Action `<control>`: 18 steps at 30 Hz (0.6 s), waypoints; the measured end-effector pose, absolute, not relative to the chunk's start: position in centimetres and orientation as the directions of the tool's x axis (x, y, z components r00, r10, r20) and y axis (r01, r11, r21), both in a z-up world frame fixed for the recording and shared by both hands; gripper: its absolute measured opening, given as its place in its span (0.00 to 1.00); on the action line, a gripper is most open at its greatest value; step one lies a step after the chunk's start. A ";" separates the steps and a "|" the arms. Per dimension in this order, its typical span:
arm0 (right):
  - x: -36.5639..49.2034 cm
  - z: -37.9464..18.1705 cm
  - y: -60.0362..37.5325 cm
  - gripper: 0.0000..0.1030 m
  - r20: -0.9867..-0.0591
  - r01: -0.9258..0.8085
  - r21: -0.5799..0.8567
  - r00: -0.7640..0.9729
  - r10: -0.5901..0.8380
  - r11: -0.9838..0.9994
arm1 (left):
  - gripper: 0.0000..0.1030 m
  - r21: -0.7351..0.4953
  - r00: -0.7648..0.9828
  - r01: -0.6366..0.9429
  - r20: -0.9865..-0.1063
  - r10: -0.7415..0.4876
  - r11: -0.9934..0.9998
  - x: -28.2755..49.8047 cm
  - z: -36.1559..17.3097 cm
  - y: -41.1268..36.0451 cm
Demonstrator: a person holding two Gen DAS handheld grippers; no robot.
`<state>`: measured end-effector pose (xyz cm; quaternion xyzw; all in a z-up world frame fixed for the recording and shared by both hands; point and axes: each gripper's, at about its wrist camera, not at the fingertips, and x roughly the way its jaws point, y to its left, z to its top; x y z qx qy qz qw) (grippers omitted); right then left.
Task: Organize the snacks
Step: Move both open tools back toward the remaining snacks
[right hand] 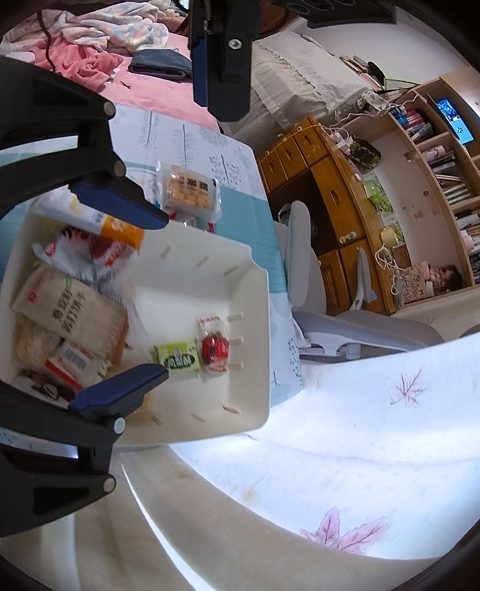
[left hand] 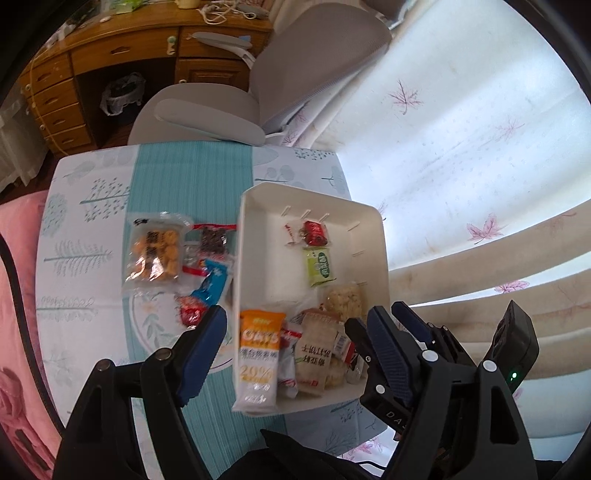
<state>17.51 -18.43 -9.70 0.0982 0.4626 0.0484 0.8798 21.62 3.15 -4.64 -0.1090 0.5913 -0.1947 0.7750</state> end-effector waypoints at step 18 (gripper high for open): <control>13.3 -7.9 -7.8 0.74 -0.821 0.093 0.225 0.555 0.137 0.970 | 0.75 -0.392 0.179 0.220 -0.884 -0.432 0.893 16.3 -4.1 15.1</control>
